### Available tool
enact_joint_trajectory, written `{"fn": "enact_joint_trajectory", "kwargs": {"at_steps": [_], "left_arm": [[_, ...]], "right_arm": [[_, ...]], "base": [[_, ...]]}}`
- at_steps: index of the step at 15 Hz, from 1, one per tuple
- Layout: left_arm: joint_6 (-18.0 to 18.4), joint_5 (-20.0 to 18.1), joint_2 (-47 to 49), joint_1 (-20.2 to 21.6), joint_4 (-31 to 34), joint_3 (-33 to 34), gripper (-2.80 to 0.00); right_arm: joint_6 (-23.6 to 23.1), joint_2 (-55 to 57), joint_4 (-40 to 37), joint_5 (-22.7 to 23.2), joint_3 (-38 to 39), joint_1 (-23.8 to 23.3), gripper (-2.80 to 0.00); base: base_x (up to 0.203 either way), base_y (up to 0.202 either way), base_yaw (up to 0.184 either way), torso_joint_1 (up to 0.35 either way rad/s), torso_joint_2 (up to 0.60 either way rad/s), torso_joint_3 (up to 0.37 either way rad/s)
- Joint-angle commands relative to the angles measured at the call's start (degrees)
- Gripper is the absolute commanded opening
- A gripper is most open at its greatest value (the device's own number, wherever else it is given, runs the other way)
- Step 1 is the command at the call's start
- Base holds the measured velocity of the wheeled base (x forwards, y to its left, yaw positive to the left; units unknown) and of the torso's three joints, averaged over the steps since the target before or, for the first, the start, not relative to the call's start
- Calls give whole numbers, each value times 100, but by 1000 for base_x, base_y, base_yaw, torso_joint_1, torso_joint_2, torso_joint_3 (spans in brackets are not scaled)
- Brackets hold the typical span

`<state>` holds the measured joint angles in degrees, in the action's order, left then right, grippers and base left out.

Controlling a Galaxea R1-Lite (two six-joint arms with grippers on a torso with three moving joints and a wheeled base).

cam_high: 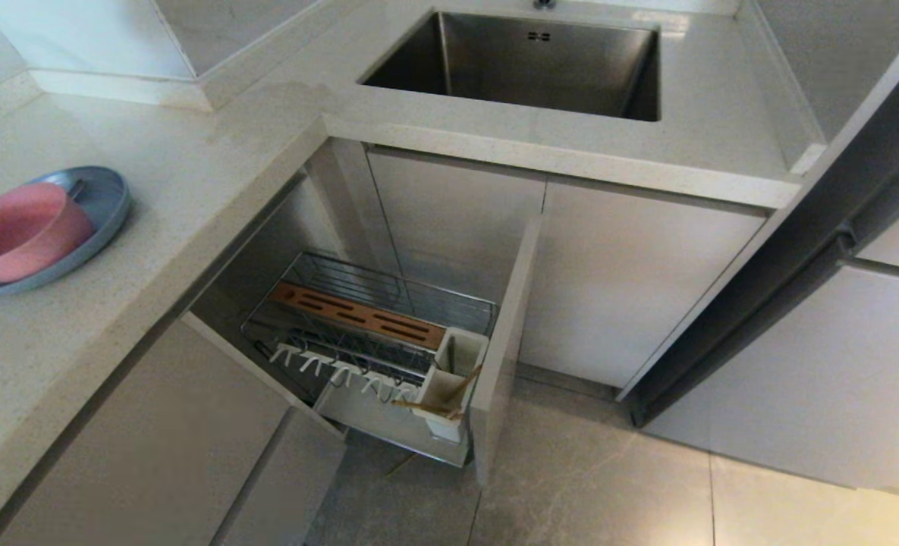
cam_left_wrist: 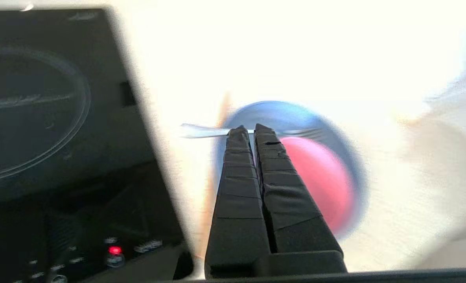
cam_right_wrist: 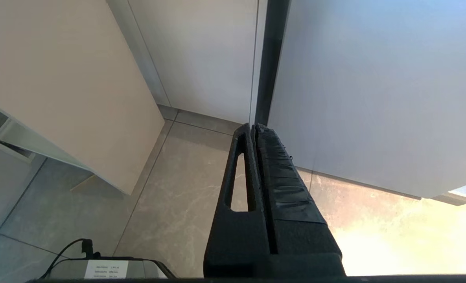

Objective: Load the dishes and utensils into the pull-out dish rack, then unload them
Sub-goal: Take the chopsticks out of the cupboard

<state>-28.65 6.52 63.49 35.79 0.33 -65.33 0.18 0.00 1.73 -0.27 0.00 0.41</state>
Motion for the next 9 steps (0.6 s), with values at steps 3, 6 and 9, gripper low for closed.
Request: {"fn": "enact_joint_trajectory", "kwargs": {"at_steps": [3,6,9], "left_arm": [[25,-7,-407,-1060,1228,-908,-280],[33,-23,-500,-2606,2467,-1632,-280],[155,-32,-470,-4119,3389,-1943,-280]], "right_arm": [[-1,0,3,0,44,2,-280],[-1,0,3,0,52,2,-280],[-1,0,3,0,44,2,-280]], "base": [[0,0,0,0,0,0],[0,0,0,0,0,0],[0,0,0,0,0,0]]}}
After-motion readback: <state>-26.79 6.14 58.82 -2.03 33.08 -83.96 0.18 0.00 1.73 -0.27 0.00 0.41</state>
